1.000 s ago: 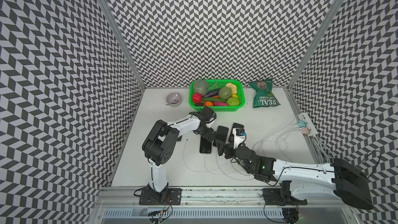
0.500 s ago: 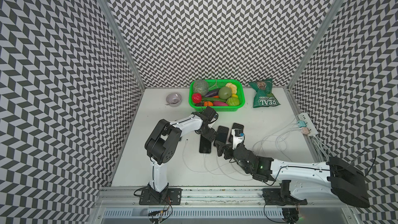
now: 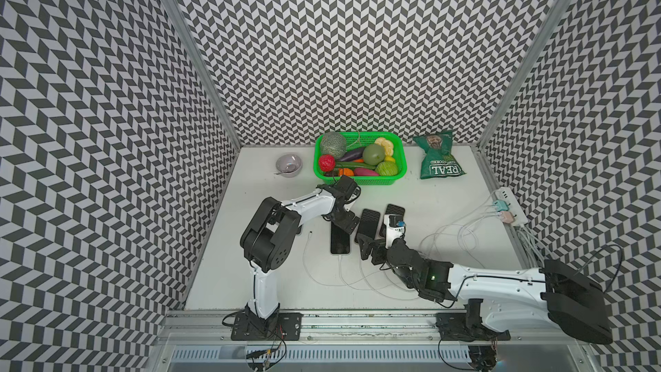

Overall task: Unplug the charging cable from the phone
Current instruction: Pick up the phone at the center of the board.

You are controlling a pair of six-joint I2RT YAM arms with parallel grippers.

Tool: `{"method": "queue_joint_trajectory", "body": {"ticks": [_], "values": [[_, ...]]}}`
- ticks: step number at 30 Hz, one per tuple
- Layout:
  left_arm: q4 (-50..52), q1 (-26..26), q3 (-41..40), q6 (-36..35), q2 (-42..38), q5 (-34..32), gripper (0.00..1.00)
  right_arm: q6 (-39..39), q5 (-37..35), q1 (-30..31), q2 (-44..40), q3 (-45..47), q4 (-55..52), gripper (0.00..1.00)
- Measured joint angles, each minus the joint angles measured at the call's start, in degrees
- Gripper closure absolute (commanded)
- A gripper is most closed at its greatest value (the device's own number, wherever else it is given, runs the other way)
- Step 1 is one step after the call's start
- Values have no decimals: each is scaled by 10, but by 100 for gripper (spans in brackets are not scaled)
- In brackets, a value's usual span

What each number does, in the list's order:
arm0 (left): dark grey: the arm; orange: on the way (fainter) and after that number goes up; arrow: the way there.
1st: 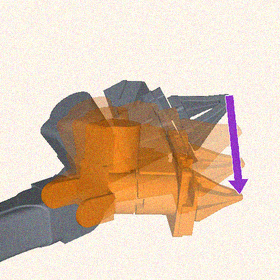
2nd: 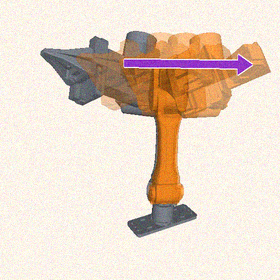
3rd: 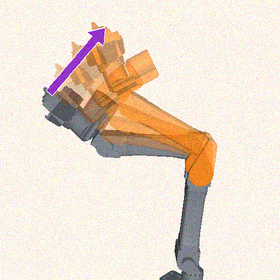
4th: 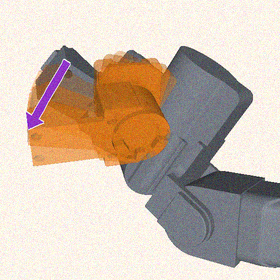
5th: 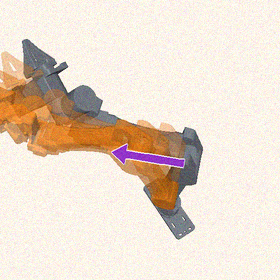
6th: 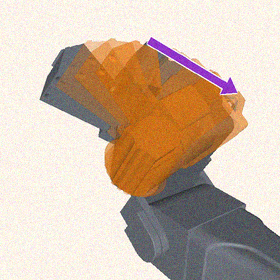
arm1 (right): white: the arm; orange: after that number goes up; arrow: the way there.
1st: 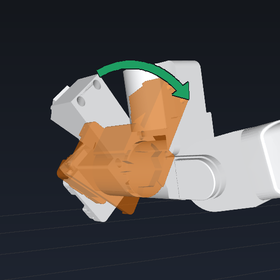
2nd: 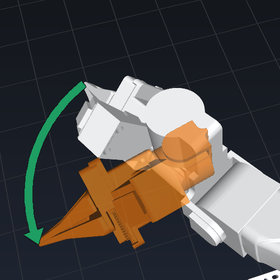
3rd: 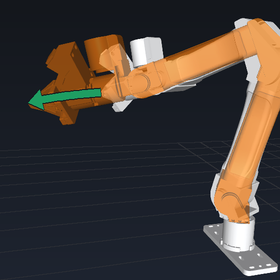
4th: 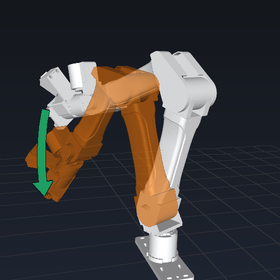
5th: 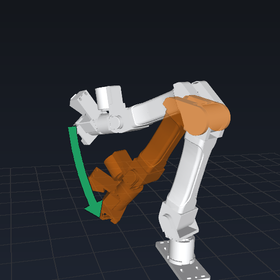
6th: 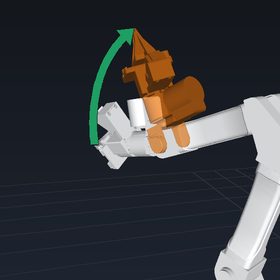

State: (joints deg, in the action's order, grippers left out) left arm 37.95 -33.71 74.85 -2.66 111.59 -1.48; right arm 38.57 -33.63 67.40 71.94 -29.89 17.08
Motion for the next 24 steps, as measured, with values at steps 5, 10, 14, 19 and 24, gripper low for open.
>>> {"method": "queue_joint_trajectory", "body": {"ticks": [5,10,14,19,24], "values": [[29,9,13,7,0,-5,0,0,0,0,10,0,2,0],[54,33,46,28,1,-4,0,-1,0,0,13,0,7,0],[62,47,50,43,1,-4,0,-2,0,-1,13,1,13,0],[64,49,36,52,-12,3,0,-2,0,-4,11,6,14,0],[65,48,7,55,-52,22,0,-6,1,-6,11,9,15,0]]}}
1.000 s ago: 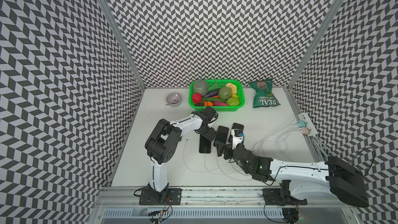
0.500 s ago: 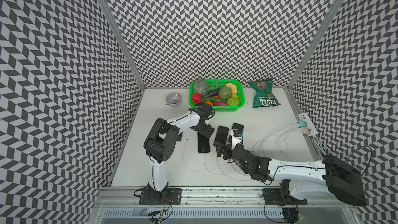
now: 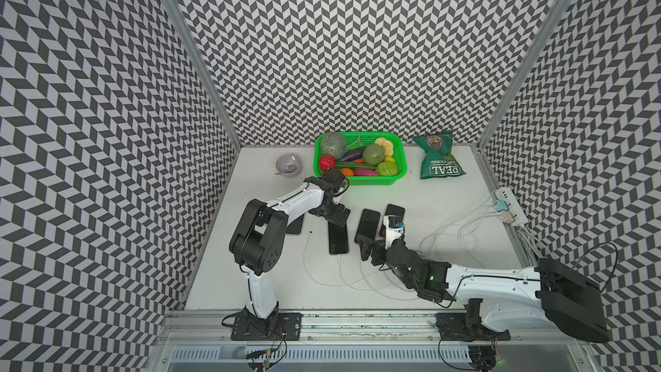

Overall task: Unplug the charging cable from the phone
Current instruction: Pick up the phone at the center of the board.

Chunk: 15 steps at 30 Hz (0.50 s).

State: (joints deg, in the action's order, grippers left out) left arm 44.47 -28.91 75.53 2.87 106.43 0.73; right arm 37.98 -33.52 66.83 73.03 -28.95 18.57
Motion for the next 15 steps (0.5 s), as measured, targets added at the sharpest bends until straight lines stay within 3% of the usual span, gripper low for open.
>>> {"method": "queue_joint_trajectory", "body": {"ticks": [15], "values": [[-4,-7,-49,11,-30,51,0,0,5,-2,0,0,0,0]]}}
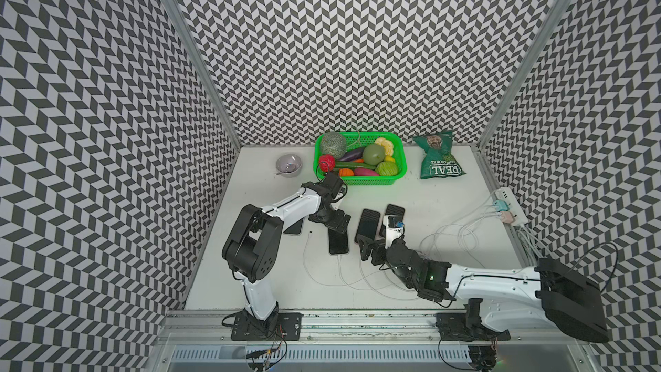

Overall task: Unplug the charging cable from the phone
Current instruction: Pick up the phone at the center of the board.

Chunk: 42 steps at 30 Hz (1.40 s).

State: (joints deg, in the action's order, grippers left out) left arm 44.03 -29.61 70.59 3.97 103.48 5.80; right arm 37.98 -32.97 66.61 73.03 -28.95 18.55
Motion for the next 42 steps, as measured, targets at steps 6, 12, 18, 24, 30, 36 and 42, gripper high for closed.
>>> {"method": "queue_joint_trajectory", "body": {"ticks": [6,12,18,24,30,36,42], "values": [[-5,-2,-3,20,0,1,0,0,0,0,1,0,0,0],[-16,-8,-3,61,0,-16,0,0,0,0,2,0,0,0],[-28,-14,-4,101,0,-46,0,0,0,0,12,0,5,0],[-30,-25,-2,127,3,-62,0,0,3,0,29,0,12,0],[-31,-38,1,139,26,-64,0,0,3,-1,34,0,12,0],[-30,-40,17,142,52,-66,0,0,3,-5,34,0,12,0],[-22,-41,34,141,68,-68,0,0,4,-9,34,0,12,0]]}}
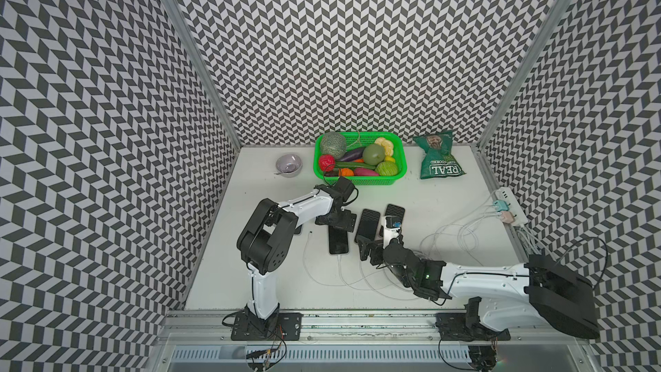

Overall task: Unplug the charging cable from the phone
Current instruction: Pick up the phone at the center of the board.

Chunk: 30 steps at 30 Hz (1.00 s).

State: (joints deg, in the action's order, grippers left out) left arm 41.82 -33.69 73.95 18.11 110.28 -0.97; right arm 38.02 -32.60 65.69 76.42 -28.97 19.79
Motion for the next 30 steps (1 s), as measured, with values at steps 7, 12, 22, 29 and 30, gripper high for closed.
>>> {"method": "queue_joint_trajectory", "body": {"ticks": [7,12,22,29,30], "values": [[8,0,10,-3,8,-3,5,0,1,-6,0,0,0,0],[12,1,18,-5,14,-10,20,0,2,-8,0,0,1,0],[12,10,30,-27,23,-4,85,0,5,-10,0,0,2,0],[16,14,50,-68,35,-3,100,-3,5,-11,0,0,2,0],[16,15,54,-73,37,-3,100,-3,6,-11,0,0,2,0]]}}
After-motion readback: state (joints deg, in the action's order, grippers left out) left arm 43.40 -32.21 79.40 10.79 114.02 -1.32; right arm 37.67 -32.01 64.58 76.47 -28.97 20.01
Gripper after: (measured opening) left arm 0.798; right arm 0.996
